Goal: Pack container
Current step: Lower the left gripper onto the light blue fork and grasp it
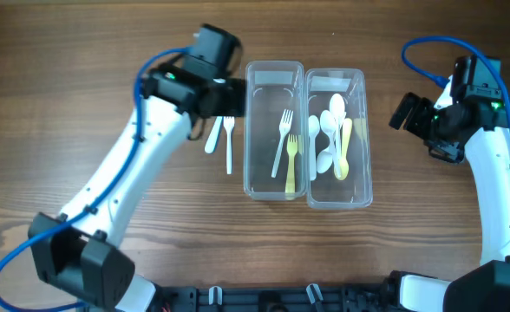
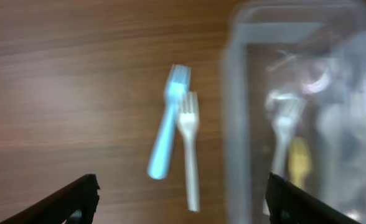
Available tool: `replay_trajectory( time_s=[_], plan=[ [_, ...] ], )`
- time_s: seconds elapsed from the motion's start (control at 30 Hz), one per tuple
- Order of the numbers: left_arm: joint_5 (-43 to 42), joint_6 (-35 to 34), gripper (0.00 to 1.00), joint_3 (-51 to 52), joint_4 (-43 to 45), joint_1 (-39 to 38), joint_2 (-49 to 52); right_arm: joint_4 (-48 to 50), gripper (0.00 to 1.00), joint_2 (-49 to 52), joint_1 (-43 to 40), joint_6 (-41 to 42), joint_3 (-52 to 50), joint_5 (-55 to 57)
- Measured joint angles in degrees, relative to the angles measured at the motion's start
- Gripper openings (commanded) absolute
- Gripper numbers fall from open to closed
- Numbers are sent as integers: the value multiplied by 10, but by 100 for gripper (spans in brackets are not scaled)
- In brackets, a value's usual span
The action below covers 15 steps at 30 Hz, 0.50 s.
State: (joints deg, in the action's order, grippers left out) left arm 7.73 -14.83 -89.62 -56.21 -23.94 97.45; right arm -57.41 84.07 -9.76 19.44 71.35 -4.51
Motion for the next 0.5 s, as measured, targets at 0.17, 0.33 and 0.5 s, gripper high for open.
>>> replay_trajectory(
  time_s=[0.17, 0.33, 0.5],
  plan=[
    [-3, 65, 79, 28, 33, 49, 56, -1, 99, 0, 0, 0, 0, 0],
    [-9, 130, 72, 39, 57, 64, 131, -4, 99, 0, 0, 0, 0, 0],
    [-17, 163, 66, 39, 90, 65, 172, -5, 100, 0, 0, 0, 0, 0]
  ],
)
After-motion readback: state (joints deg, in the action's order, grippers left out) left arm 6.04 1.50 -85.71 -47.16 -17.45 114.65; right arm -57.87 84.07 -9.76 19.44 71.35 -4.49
